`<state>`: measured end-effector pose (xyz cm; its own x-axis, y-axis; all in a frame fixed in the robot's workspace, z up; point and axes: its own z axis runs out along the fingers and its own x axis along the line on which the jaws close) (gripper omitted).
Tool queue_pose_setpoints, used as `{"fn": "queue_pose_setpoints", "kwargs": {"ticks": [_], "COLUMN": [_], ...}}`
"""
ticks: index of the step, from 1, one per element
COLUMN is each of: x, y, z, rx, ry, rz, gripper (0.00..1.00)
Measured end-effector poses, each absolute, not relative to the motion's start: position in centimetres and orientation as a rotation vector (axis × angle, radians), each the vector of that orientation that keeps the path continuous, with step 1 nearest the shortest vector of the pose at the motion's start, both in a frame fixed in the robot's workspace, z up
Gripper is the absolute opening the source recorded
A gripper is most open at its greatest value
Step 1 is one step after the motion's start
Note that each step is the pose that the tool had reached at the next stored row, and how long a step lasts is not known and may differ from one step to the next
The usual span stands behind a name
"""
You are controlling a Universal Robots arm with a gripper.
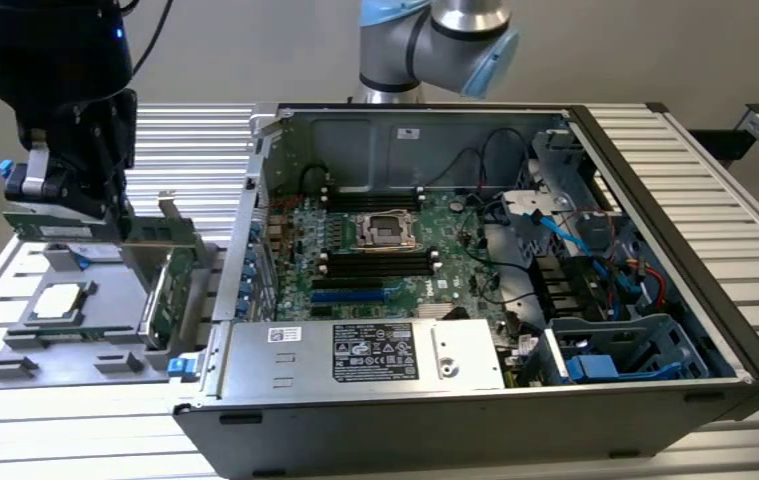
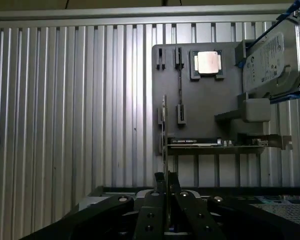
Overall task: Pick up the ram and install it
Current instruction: 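Pick up the ram and move it above insertion slot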
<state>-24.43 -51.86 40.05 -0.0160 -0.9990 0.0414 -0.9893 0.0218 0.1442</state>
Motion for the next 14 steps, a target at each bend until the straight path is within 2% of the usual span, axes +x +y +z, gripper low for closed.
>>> {"fn": "queue_pose_setpoints", "kwargs": {"ticks": [8,14], "x": [-20.8,-18.3], "y": [-51.9,-51.8], "z": [42.8,43.2], "rx": [2.094,2.087], "ry": [-2.133,-2.125], "rz": [-0.139,-0.153], "gripper": [0.14,0.14]}}
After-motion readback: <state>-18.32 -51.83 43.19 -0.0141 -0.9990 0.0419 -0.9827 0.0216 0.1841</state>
